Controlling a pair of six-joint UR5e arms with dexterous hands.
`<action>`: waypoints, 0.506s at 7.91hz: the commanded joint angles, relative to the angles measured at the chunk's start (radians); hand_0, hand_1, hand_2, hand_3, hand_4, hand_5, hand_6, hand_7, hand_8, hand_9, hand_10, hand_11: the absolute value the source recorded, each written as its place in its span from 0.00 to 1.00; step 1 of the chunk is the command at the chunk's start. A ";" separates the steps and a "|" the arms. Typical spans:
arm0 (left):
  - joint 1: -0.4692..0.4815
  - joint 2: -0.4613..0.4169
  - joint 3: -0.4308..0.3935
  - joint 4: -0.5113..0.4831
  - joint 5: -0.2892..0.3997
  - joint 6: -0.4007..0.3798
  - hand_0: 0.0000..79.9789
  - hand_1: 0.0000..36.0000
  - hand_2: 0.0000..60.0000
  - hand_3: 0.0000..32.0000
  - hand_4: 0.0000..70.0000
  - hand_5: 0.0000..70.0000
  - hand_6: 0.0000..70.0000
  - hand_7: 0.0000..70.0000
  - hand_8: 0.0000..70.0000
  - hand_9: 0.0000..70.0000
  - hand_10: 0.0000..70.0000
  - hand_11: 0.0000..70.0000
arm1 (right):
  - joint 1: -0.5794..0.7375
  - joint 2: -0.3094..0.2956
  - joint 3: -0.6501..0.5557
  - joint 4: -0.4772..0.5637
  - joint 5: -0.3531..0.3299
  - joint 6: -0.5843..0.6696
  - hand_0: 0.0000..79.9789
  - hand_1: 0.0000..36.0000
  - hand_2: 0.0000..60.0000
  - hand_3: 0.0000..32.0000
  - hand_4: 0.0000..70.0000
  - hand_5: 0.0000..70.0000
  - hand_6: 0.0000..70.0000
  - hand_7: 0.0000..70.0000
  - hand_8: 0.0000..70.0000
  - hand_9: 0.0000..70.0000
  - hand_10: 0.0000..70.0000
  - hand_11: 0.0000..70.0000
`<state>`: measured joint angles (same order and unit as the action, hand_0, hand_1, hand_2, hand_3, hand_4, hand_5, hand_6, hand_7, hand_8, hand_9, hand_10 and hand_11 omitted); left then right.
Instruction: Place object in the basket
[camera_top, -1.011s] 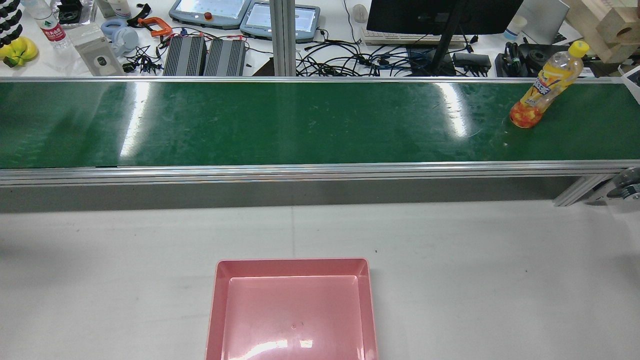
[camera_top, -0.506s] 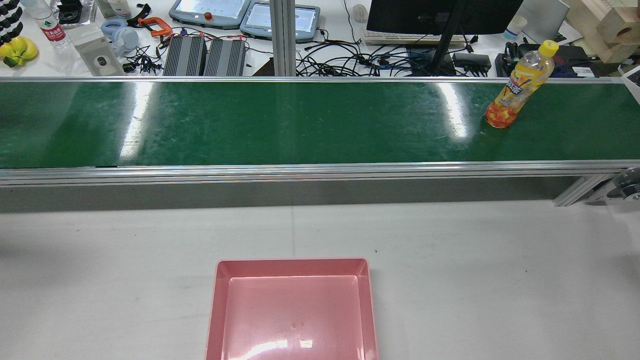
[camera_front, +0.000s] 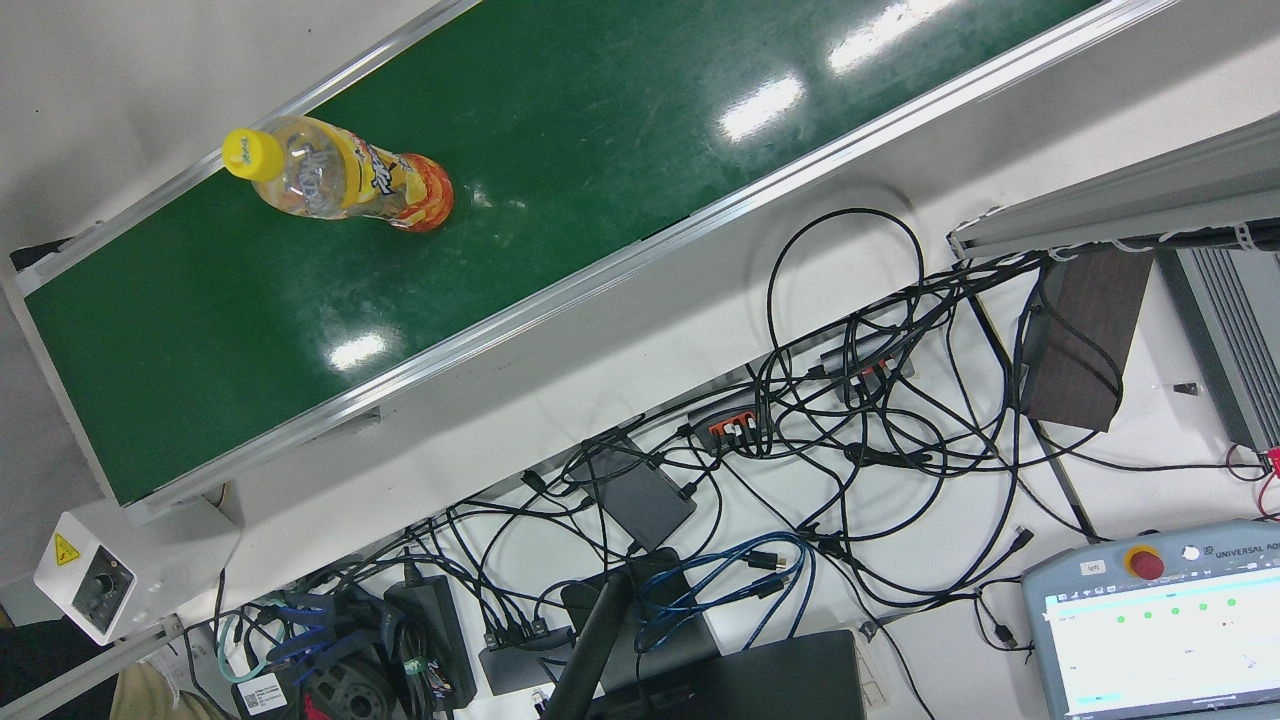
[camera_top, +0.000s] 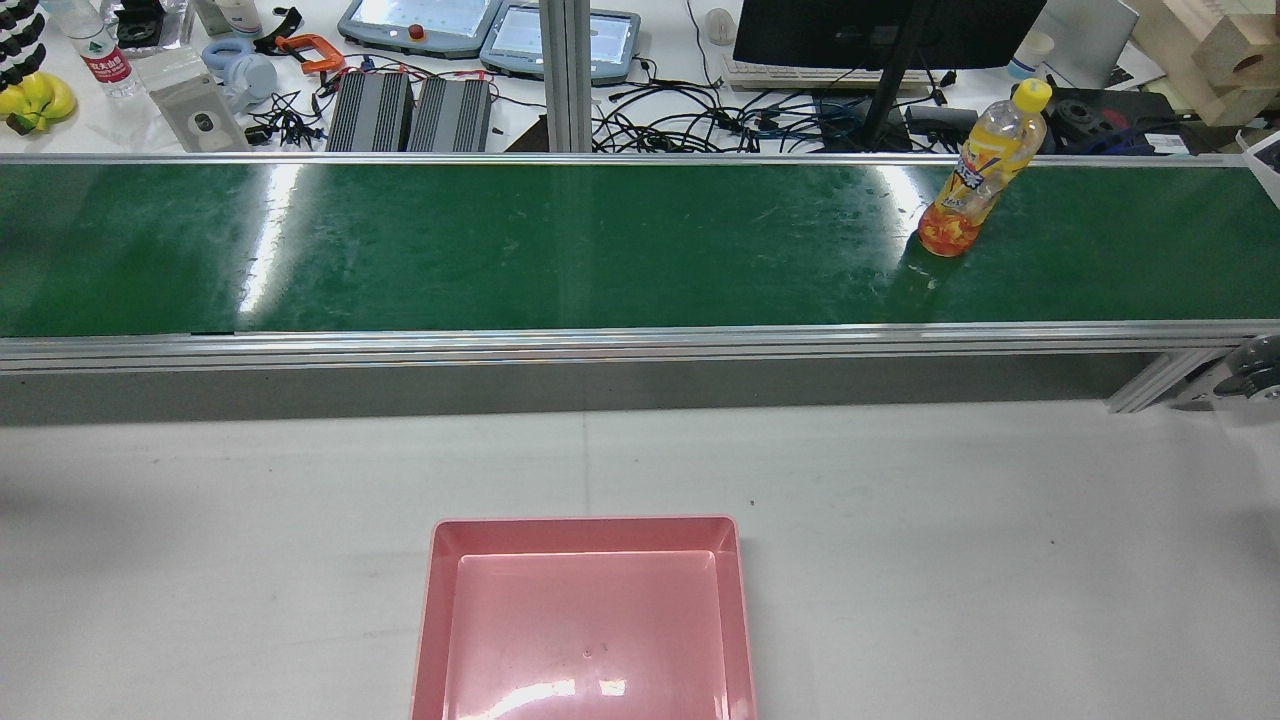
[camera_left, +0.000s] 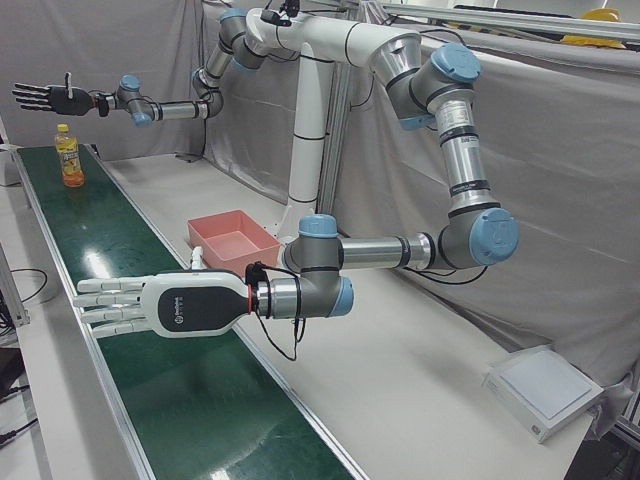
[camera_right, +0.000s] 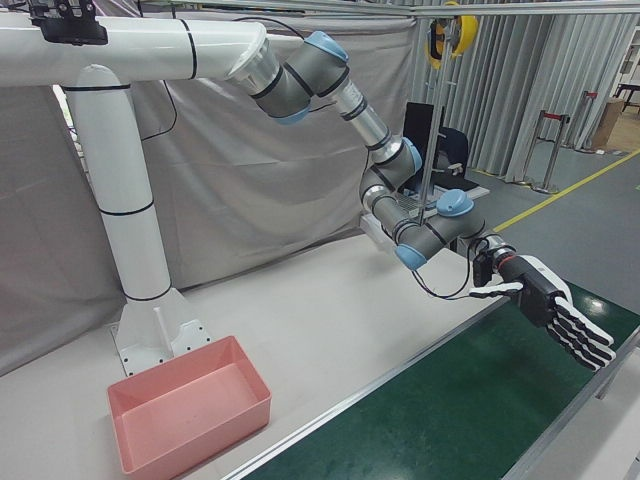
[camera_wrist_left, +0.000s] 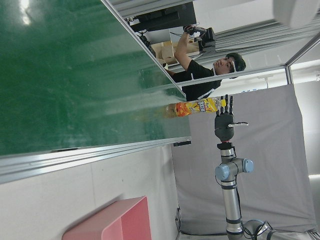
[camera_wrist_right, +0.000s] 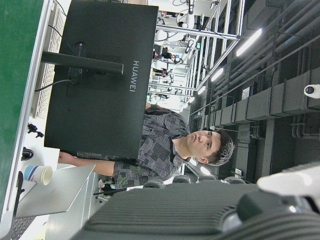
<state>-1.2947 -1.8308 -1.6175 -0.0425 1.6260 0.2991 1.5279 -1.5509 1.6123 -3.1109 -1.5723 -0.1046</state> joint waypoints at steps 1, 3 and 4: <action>0.002 -0.001 0.001 0.004 0.000 0.000 0.75 0.26 0.00 0.06 0.00 0.00 0.00 0.00 0.00 0.00 0.00 0.00 | 0.000 0.000 0.000 0.000 0.000 0.000 0.00 0.00 0.00 0.00 0.00 0.00 0.00 0.00 0.00 0.00 0.00 0.00; 0.003 -0.001 0.001 0.006 0.000 -0.002 0.76 0.27 0.00 0.06 0.00 0.00 0.00 0.00 0.00 0.00 0.00 0.00 | 0.000 0.000 0.000 0.000 0.000 0.000 0.00 0.00 0.00 0.00 0.00 0.00 0.00 0.00 0.00 0.00 0.00 0.00; 0.005 -0.001 0.020 0.003 0.000 -0.002 0.75 0.26 0.00 0.06 0.00 0.00 0.00 0.00 0.00 0.00 0.00 0.00 | 0.000 0.000 0.000 0.000 0.000 0.000 0.00 0.00 0.00 0.00 0.00 0.00 0.00 0.00 0.00 0.00 0.00 0.00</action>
<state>-1.2930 -1.8315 -1.6168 -0.0374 1.6260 0.2985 1.5279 -1.5509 1.6126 -3.1109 -1.5723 -0.1043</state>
